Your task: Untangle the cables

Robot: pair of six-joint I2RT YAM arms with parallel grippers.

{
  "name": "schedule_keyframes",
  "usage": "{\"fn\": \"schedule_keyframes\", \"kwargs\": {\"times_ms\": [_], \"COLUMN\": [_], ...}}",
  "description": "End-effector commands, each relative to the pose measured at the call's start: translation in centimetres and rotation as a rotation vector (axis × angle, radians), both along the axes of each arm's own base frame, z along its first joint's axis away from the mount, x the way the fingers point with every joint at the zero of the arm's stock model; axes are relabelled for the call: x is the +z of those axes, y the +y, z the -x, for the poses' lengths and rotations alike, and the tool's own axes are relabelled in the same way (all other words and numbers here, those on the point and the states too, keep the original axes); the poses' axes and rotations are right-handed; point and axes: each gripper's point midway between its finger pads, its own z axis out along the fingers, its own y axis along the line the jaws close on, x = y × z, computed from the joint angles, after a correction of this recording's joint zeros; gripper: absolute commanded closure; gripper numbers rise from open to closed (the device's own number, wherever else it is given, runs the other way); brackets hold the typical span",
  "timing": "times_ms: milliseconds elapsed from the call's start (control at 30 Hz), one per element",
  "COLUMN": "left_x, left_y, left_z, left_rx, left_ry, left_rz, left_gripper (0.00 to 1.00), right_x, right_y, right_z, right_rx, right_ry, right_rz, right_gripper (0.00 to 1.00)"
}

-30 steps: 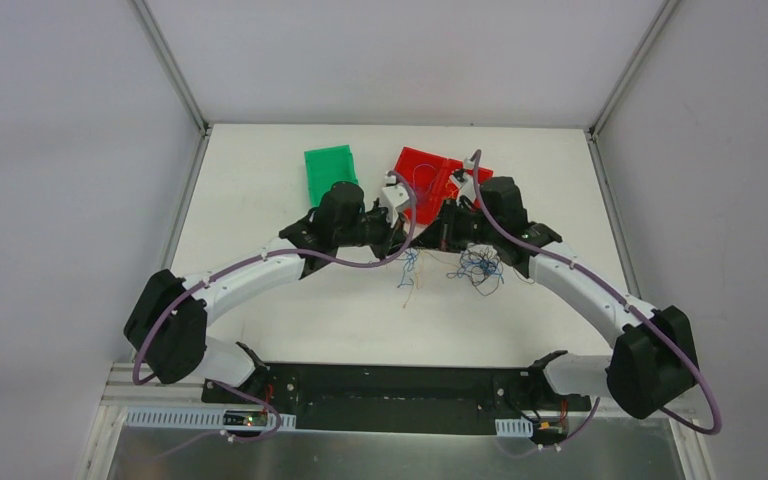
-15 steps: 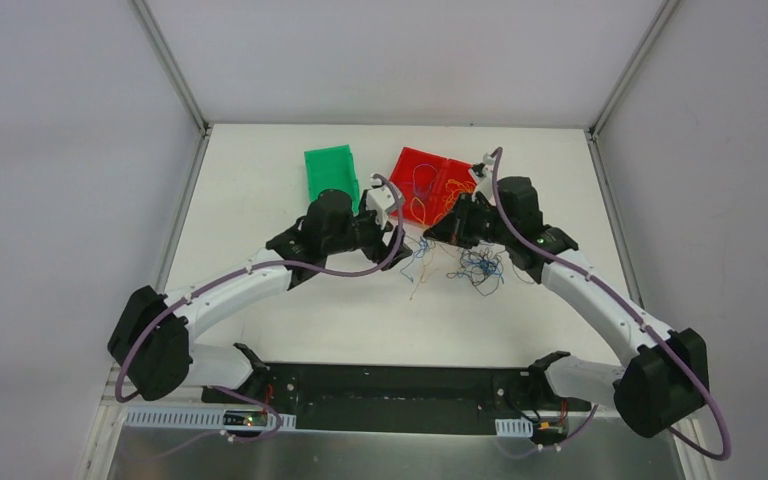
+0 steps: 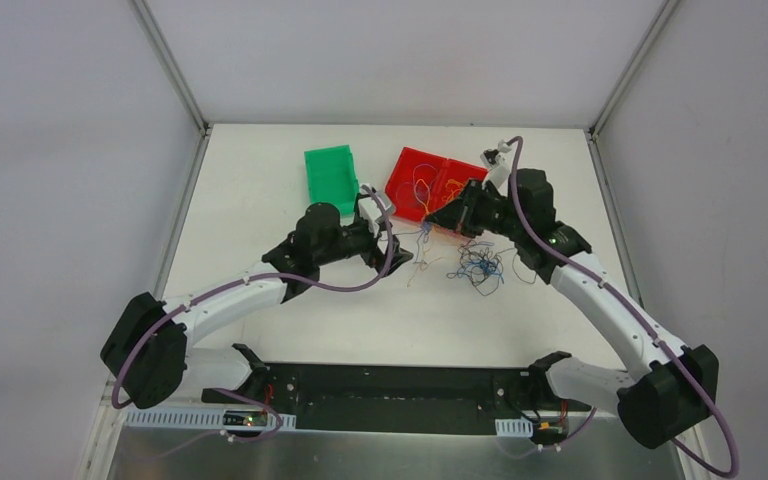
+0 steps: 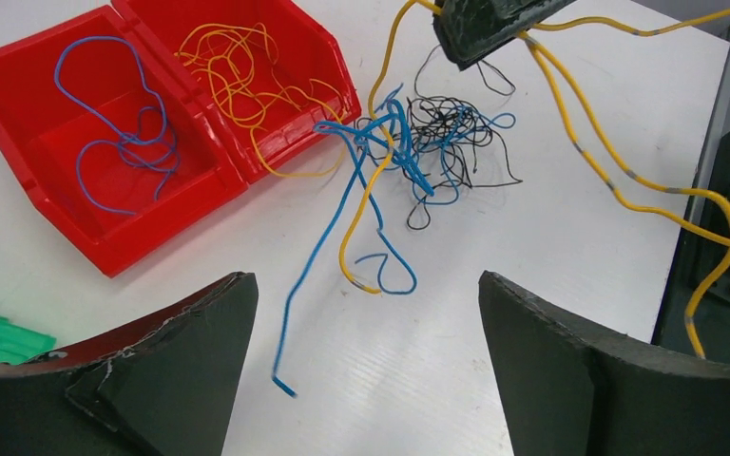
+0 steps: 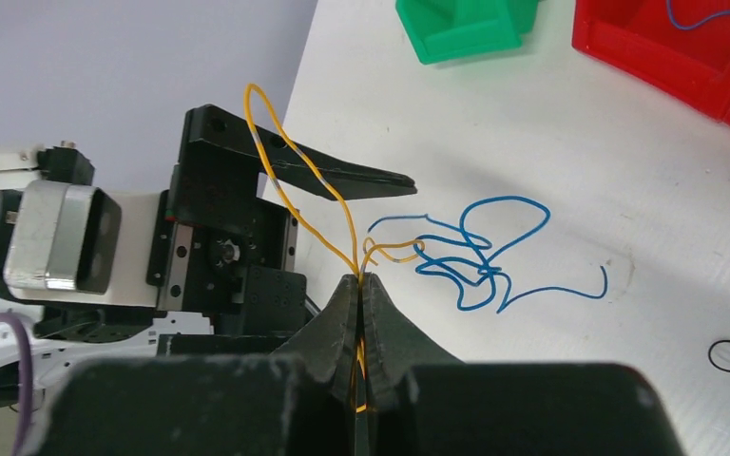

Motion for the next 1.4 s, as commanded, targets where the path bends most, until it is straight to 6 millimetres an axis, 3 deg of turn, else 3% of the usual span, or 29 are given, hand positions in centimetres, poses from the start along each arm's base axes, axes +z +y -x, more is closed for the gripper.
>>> {"fn": "schedule_keyframes", "kwargs": {"times_ms": [0,200,433,500,567,600,633,833,933,1033,1133,1233,1367], "left_x": [2.2,2.8,3.5,4.2,4.5,4.4,4.5,4.7,3.5,1.8,1.4,1.9,3.3], "left_y": [-0.2,0.0,-0.9,-1.1,-1.2,-1.0,-0.5,3.8,6.9,11.4,13.7,14.3,13.3], "left_z": [-0.7,-0.4,-0.8,-0.8,-1.1,-1.4,-1.9,-4.1,-6.0,-7.7,-7.8,-7.3,-6.5], "left_rx": [0.003,-0.002,-0.027,-0.036,-0.037,-0.017,0.015,0.257,0.485,0.751,0.836,0.852,0.767], "left_ry": [-0.097,-0.14,-0.154,-0.133,-0.112,-0.096,-0.084,-0.064,0.018,0.088,0.105,0.095,0.081], "left_rz": [0.088,0.132,0.168,0.195,0.204,0.199,0.197,0.237,0.203,0.175,0.205,0.234,0.26], "left_gripper": [0.1,0.01,0.03,0.18,0.58,0.88,1.0,1.0,1.0,1.0,1.0,1.0,1.0], "right_x": [5.4,7.9,9.6,9.6,9.5,9.4,9.3,7.6,5.5,2.7,0.3,-0.2,-1.2], "right_y": [0.3,0.8,1.6,1.7,1.7,1.6,1.4,-1.4,-5.0,-9.4,-12.3,-11.8,-10.0], "right_z": [0.1,1.2,2.3,2.3,2.2,2.1,1.8,-0.3,-2.7,-4.7,-5.7,-6.0,-7.0], "right_rx": [-0.005,0.026,0.088,0.094,0.092,0.084,0.068,-0.086,-0.278,-0.494,-0.625,-0.599,-0.5], "right_ry": [-0.087,-0.084,-0.052,-0.044,-0.044,-0.048,-0.055,-0.106,-0.126,-0.135,-0.124,-0.119,-0.068], "right_rz": [-0.117,-0.214,-0.32,-0.329,-0.326,-0.318,-0.305,-0.194,-0.078,0.07,0.155,0.159,0.19], "right_gripper": [1.0,1.0,1.0,1.0,1.0,1.0,1.0,1.0,1.0,1.0,1.0,1.0,1.0]}}
